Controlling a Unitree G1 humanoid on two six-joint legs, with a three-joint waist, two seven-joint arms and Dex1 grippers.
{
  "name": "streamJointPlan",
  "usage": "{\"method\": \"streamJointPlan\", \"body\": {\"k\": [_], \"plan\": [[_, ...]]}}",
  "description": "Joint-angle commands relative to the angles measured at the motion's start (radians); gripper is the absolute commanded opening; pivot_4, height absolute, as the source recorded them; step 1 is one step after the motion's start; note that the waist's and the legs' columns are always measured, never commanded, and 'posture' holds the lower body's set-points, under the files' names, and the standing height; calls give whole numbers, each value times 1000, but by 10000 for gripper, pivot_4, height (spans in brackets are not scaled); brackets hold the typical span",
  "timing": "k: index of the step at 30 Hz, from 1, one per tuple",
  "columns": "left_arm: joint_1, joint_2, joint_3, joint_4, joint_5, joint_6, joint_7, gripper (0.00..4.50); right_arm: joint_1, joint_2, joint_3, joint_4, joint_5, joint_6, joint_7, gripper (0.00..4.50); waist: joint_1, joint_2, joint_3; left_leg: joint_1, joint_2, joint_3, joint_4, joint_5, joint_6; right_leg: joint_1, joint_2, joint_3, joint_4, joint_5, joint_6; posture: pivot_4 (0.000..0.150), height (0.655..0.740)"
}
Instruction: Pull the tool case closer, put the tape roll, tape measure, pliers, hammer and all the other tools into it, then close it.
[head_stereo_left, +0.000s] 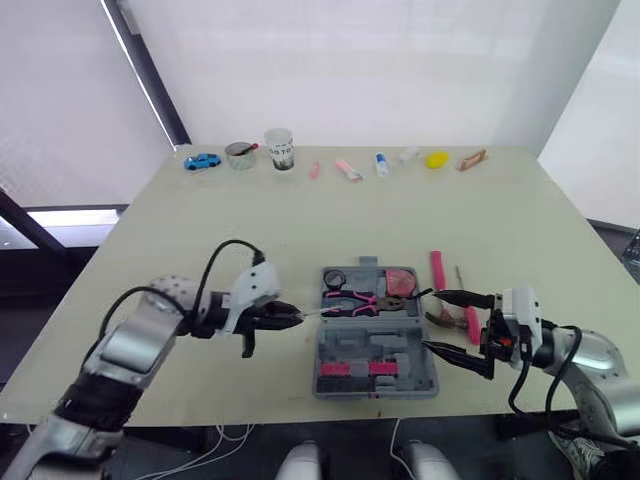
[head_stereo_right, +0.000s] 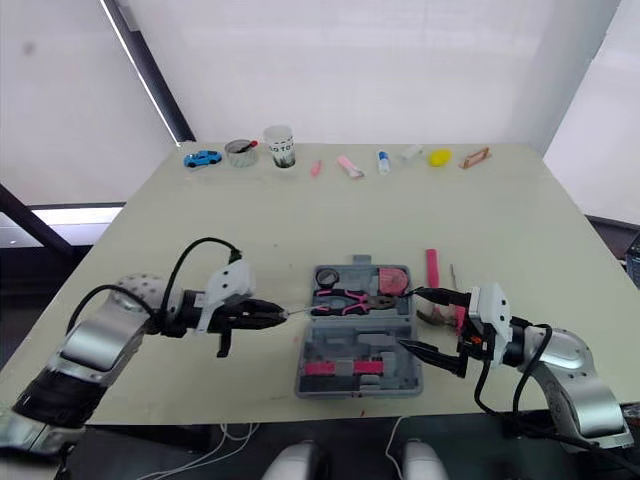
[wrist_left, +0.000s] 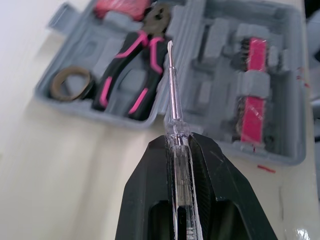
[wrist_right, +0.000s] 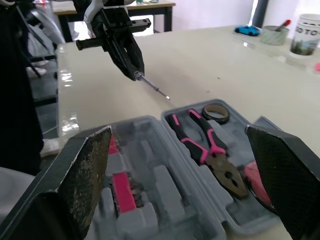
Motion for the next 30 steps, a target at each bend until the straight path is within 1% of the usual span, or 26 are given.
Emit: {"method": "streamJointPlan", "body": {"k": [1, 6, 10, 17, 23, 30], "plan": [[-77, -37, -77, 50, 39, -7, -52, 825, 19, -10, -33, -71, 15, -2, -24, 45000, -3, 0, 0, 0, 0, 0, 0, 0, 0, 0, 0, 0, 0, 0, 0, 1500, 7400], [-168, -85, -164, 127, 114, -34, -88, 825, 43, -18, -47, -98, 16, 5, -52, 45000, -7, 0, 0, 0, 0, -1, 0, 0, 0, 0, 1, 0, 0, 0, 0, 1500, 7400], [-226, -135, -205, 161, 149, 7, -87, 825, 55, -21, -53, -109, 16, 4, -71, 45000, -6, -1, 0, 0, 0, 0, 0, 0, 0, 0, 1, 0, 0, 0, 0, 1500, 7400], [-283, -188, -255, 146, 181, 127, -97, 825, 79, -40, -76, -117, 28, 5, -68, 45000, -8, -1, 1, -1, 0, -1, 1, 0, 0, 0, 1, 0, 0, 0, 0, 1500, 7400], [-306, -200, -299, 157, 213, 160, -109, 825, 83, -91, -108, -87, 57, 12, -13, 45000, -9, -1, 1, -1, 0, -1, 1, 0, 0, 0, 1, 0, 0, 0, 0, 1500, 7400], [-348, -260, -342, 225, 251, 186, -94, 825, 74, -109, -121, -53, 53, 6, 8, 45000, -7, -1, 1, -1, 0, -1, 1, 0, 0, 0, 1, 0, 0, 0, 0, 1500, 7400]]}}
